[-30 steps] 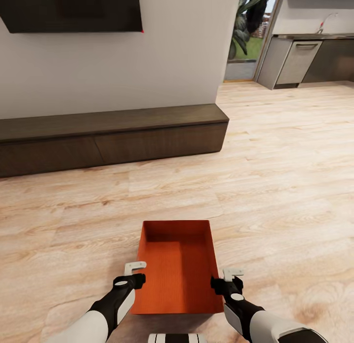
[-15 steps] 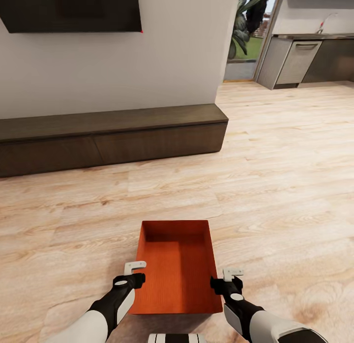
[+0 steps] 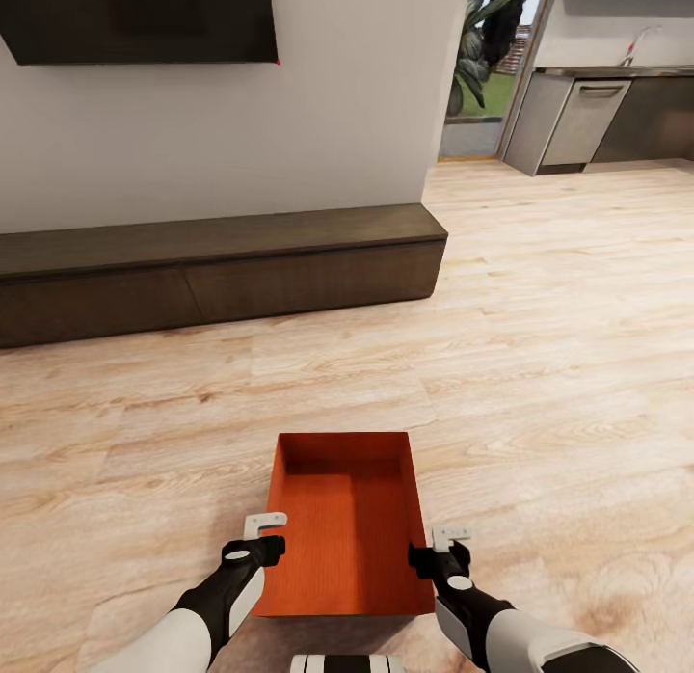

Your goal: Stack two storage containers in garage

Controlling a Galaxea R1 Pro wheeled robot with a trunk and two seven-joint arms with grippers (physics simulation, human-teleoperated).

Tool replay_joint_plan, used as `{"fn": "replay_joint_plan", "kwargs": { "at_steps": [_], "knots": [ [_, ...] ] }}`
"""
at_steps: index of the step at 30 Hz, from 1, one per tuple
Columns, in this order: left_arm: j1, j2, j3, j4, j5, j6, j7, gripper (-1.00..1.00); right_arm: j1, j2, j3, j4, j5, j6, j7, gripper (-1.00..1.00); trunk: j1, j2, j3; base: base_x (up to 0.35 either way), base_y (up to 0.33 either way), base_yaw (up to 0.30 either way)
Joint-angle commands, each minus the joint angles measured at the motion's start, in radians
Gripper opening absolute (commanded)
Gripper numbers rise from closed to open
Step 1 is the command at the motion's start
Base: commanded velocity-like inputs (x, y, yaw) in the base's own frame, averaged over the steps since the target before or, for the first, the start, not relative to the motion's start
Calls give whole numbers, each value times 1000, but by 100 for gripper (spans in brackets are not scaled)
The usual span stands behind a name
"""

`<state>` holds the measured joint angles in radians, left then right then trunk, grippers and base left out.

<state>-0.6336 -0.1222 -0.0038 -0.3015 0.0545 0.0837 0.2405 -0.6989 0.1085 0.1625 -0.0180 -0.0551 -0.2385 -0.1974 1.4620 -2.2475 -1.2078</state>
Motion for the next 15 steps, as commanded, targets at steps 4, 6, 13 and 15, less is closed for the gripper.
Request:
{"fn": "replay_joint_plan", "kwargs": {
  "at_steps": [4,6,13,15],
  "knots": [
    [0,0,-1,-2,4,5,3,100,-1,1,8,1,5,-1,-5,100,0,0,-1,0,0,0],
    [0,0,-1,-2,4,5,3,100,-1,1,8,1,5,-1,-7,100,0,0,-1,0,0,0],
    [0,1,-1,-2,4,5,3,100,-1,5,8,1,5,1,-13,100,0,0,-1,0,0,0],
    [0,1,-1,-2,3,5,3,100,-1,5,7,1,4,1,-14,100,0,0,-1,0,0,0]
  ]
}}
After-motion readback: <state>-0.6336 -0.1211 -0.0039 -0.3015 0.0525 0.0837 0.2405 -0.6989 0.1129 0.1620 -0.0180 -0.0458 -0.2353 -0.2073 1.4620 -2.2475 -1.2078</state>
